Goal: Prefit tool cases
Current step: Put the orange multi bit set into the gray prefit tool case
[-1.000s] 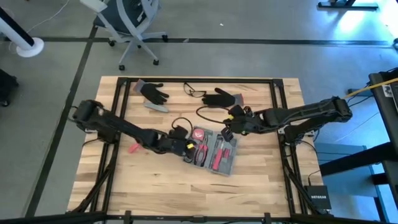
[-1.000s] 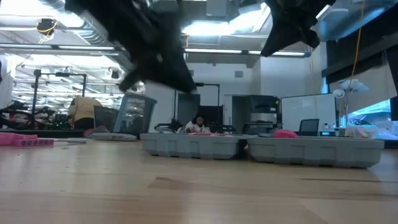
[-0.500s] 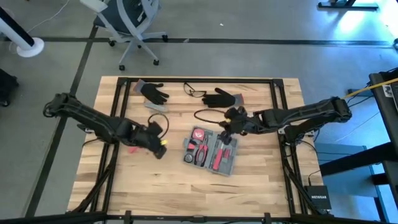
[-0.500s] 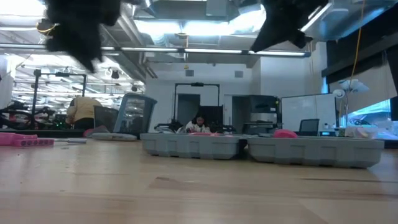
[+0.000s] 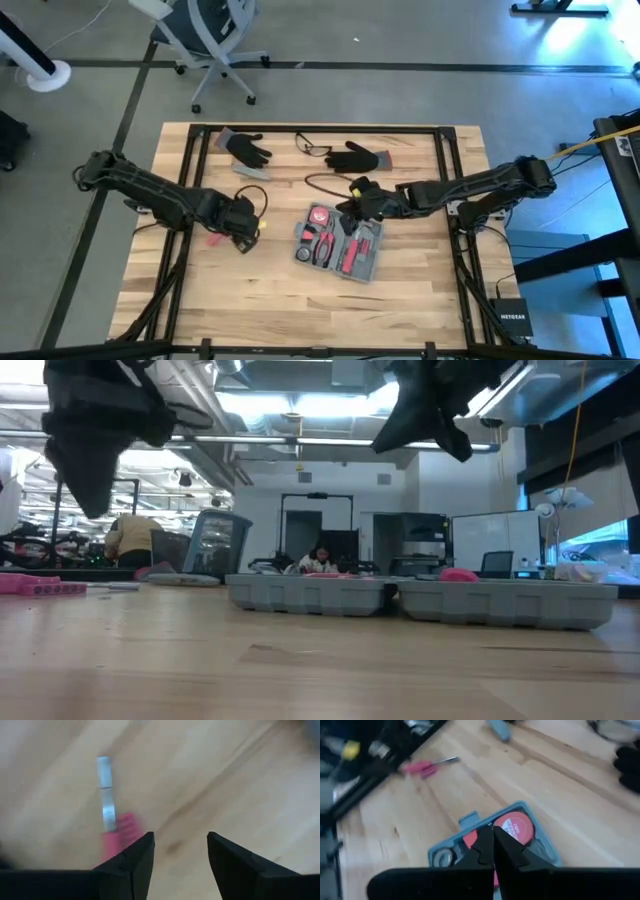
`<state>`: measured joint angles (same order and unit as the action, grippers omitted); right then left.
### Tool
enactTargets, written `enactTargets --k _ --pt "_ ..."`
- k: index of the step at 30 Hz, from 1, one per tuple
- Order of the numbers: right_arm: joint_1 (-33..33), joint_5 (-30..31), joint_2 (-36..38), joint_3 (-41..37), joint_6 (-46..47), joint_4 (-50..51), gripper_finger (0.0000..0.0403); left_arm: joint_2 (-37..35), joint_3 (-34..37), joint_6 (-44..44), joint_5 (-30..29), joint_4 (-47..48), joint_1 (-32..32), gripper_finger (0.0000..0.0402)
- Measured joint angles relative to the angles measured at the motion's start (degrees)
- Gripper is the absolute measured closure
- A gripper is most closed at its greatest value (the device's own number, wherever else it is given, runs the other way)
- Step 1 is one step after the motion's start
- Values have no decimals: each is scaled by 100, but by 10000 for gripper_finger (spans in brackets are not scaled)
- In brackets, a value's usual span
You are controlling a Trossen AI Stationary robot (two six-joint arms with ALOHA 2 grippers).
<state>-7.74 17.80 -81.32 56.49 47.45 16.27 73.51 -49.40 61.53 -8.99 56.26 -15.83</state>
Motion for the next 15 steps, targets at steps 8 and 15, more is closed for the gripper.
enactTargets --k 8,15 --pt "-4 -343 -230 0 753 -15 402 141 732 1025 130 -645 -140 233" --pt "106 -578 -229 0 769 -21 402 152 773 1091 120 -381 -228 235"
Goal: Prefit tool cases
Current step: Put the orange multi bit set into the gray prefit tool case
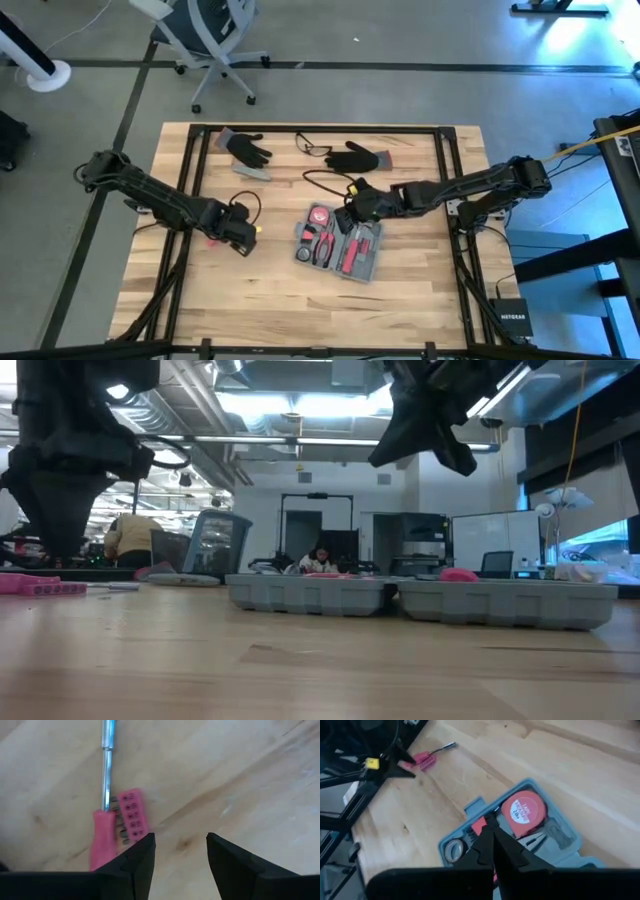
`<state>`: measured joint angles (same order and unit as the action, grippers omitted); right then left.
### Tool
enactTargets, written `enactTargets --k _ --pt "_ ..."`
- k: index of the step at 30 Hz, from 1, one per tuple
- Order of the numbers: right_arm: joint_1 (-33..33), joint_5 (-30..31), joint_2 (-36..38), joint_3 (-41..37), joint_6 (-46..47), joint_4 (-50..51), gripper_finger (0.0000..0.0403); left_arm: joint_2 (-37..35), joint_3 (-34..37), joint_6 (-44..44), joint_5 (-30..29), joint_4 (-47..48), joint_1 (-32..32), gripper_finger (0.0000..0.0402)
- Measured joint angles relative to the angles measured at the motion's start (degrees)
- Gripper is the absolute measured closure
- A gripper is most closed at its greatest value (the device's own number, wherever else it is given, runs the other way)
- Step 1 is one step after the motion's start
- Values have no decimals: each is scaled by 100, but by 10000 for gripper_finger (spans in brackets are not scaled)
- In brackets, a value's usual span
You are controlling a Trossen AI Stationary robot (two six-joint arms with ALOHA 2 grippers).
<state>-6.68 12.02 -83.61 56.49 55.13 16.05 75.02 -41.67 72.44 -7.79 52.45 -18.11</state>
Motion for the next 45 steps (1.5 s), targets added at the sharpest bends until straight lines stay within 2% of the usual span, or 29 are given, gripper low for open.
enactTargets --k 7,11,19,24,29,34,39,45 --pt "292 -208 0 0 -168 1 402 2 212 68 -48 184 -13 235" --pt "425 -403 2 0 -280 0 402 9 527 88 419 -149 -12 235" --pt "498 -309 1 0 -359 0 402 9 824 163 166 -280 213 235" --pt "498 -307 2 0 -463 0 402 7 887 -161 35 -333 630 235" --pt "498 -307 4 0 -466 2 402 7 882 -853 146 -758 868 235" --pt "496 -307 4 0 -466 12 402 4 883 -887 153 -629 1031 235" --pt "496 -307 4 0 -468 28 402 4 883 -684 520 -926 999 235" --pt "496 -307 4 1 -619 33 402 4 881 159 779 -1567 713 235"
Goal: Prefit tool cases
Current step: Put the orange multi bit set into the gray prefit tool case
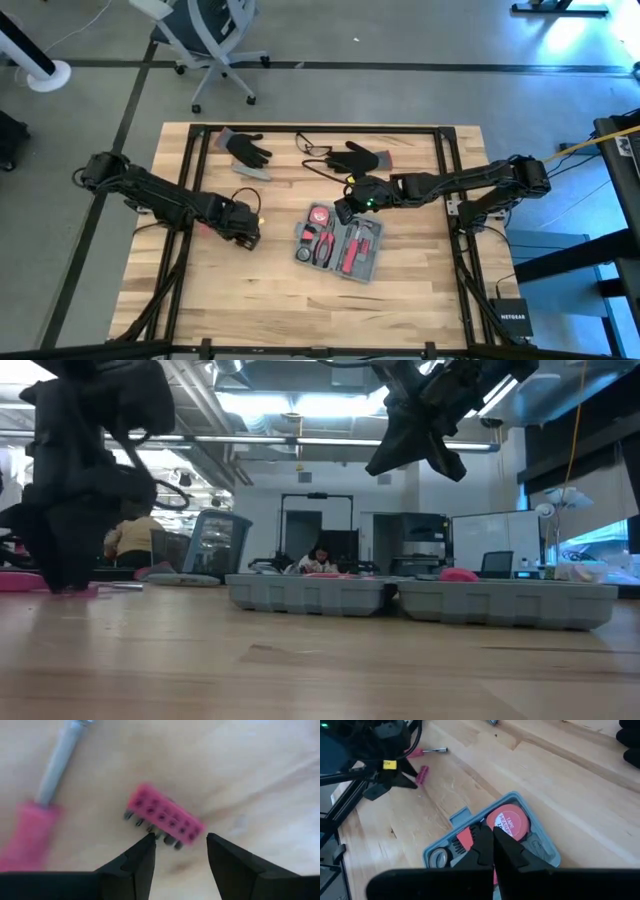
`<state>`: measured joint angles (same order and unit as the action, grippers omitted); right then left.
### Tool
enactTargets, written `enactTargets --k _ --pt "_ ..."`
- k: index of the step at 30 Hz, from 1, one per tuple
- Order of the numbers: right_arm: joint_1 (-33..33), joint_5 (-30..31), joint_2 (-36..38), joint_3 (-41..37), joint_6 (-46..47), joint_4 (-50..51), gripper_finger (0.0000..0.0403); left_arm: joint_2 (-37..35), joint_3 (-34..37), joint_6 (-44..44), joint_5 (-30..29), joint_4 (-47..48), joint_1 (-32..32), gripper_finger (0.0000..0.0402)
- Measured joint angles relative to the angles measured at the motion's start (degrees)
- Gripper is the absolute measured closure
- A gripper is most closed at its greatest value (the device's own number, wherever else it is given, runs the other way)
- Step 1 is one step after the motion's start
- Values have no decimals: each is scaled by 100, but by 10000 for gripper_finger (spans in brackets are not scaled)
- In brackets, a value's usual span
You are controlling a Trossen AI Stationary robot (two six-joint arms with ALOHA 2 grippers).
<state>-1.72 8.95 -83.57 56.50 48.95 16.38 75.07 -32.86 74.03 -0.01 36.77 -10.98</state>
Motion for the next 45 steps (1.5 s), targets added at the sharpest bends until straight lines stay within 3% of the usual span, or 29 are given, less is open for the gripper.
enactTargets --k 3,8,16,21,25,31,34,38,41,45 --pt "0 0 0 1 -76 2 402 0 2 325 -9 -699 -177 235" --pt "0 48 0 1 -292 6 402 0 -11 34 -125 -1805 -289 235" --pt "-13 48 0 1 -299 7 402 0 -437 -825 -129 -1773 -250 235" --pt "-11 48 0 1 -299 7 402 -3 -758 -1589 -158 -1150 -24 235" --pt "-13 50 0 1 -293 7 402 -4 -824 -1292 -236 -598 220 235" --pt "-13 -69 0 1 -432 4 395 -4 -839 -1611 -186 -443 -168 235" --pt "-3 -515 2 3 -693 2 375 -4 -839 -1354 -129 -25 -409 235" --pt "-13 -463 2 3 -1119 2 356 -4 -839 -911 -403 559 -656 238" --pt "40 -322 2 3 -1138 2 365 -4 -802 -694 -855 758 -583 264" --pt "151 -559 2 5 -928 23 397 -2 -697 -552 -908 626 -436 359"
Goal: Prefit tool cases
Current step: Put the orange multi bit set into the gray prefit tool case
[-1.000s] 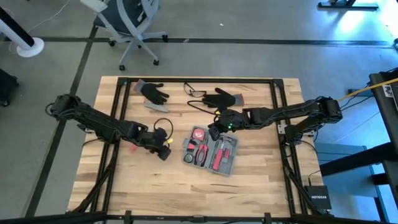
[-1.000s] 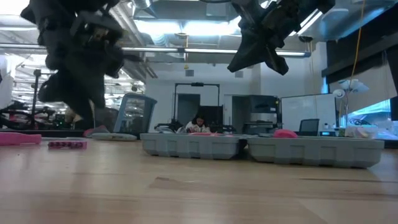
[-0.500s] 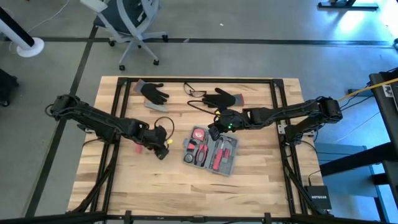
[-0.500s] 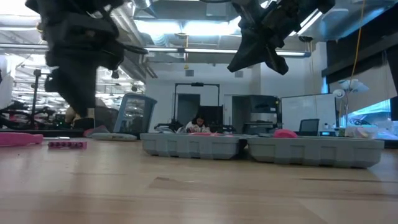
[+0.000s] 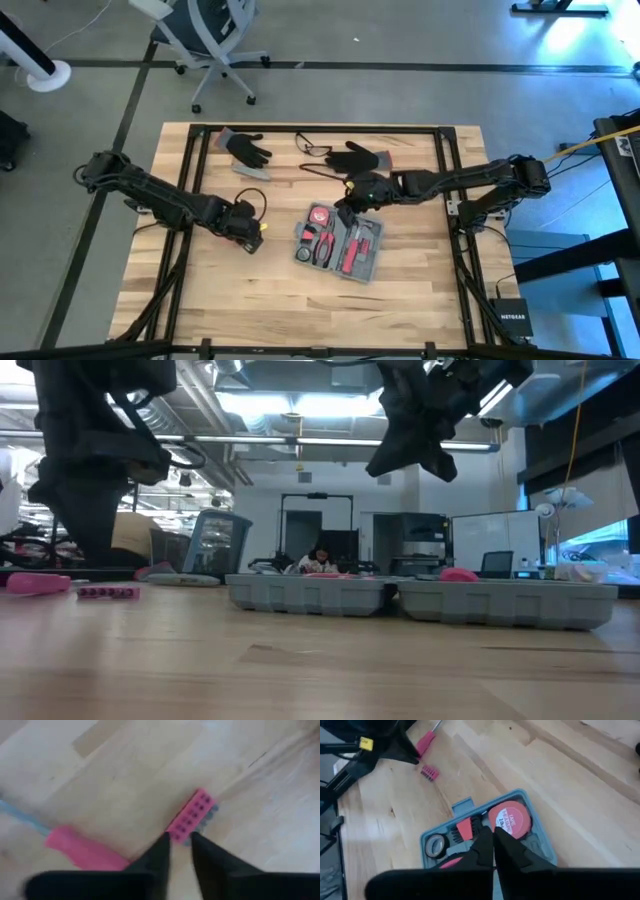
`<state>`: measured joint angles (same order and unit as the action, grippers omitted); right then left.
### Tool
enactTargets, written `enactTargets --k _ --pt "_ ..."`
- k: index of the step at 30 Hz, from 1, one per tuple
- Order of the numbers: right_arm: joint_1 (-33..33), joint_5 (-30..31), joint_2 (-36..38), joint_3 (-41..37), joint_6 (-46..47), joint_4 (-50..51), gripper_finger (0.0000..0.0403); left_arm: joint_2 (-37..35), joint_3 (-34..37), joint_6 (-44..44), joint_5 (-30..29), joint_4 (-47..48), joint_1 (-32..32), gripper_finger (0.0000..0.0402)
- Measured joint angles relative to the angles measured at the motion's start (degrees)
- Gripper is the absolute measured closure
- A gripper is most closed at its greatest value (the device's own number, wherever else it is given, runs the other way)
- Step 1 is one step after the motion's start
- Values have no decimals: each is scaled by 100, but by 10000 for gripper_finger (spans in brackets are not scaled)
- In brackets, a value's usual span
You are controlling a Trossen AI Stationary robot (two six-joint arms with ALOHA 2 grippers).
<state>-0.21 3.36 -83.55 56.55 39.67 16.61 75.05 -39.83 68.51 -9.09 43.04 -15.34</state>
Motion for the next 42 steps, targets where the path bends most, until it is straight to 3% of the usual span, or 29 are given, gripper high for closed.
enactTargets --k 2,5,18,32,37,42 --pt "2 9 0 0 15 22 401 1 97 54 7 -236 -4 389" --pt "-20 32 0 0 78 21 402 87 132 -13 5 -281 -29 398" --pt "-17 -55 2 0 203 17 403 784 189 -116 -273 -273 7 401" --pt "-13 -103 2 0 216 9 403 1133 36 -1446 -310 -2119 489 401" --pt "-13 -99 2 0 218 -12 403 1077 -300 -1989 -287 -2175 487 401" --pt "-13 -42 17 0 226 -17 403 1067 -728 -2066 -579 -1234 468 401"
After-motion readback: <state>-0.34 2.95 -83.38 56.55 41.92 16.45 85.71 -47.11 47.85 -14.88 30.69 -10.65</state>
